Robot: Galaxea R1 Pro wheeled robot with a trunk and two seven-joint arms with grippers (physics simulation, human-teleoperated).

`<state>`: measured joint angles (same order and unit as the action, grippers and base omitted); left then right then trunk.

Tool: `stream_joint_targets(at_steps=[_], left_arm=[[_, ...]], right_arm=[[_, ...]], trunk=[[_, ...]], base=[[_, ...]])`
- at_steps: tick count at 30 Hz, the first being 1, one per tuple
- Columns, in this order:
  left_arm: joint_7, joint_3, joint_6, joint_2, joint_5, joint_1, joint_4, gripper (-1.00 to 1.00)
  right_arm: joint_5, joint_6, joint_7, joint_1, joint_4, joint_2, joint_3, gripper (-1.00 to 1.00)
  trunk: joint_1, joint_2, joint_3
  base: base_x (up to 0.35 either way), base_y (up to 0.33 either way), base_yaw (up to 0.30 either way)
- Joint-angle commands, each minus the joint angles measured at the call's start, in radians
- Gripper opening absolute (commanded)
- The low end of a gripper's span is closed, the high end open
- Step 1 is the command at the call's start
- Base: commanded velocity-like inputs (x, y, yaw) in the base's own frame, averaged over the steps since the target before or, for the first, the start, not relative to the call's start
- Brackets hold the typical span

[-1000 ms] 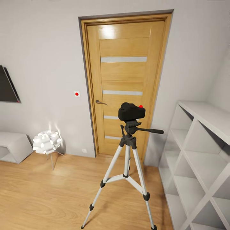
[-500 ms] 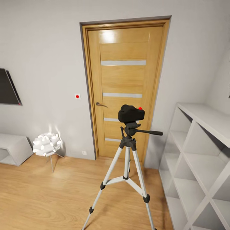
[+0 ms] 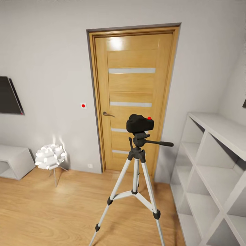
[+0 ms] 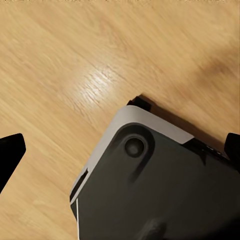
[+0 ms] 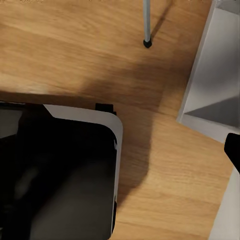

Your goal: Attach the digital camera to the camera tripod in the bedroom.

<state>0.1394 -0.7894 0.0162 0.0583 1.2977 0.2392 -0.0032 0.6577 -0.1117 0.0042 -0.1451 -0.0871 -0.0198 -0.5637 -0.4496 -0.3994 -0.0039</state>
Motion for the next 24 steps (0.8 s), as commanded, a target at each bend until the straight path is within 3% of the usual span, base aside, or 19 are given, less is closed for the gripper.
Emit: stream_joint_targets(at_steps=[1, 24], left_arm=[[0.003, -0.008, 0.002, 0.000, 0.008, 0.000, 0.000, 1.00], [0.003, -0.010, 0.013, -0.001, 0.008, 0.000, -0.001, 1.00]], right_arm=[[0.008, -0.004, 0.000, 0.000, 0.001, 0.000, -0.008, 1.00], [0.008, -0.003, 0.000, -0.001, 0.001, 0.000, -0.008, 1.00]], trunk=[[0.000, -0.001, 0.001], [0.000, -0.001, 0.038]], base=[[0.000, 0.000, 0.000], [0.000, 0.000, 0.000]])
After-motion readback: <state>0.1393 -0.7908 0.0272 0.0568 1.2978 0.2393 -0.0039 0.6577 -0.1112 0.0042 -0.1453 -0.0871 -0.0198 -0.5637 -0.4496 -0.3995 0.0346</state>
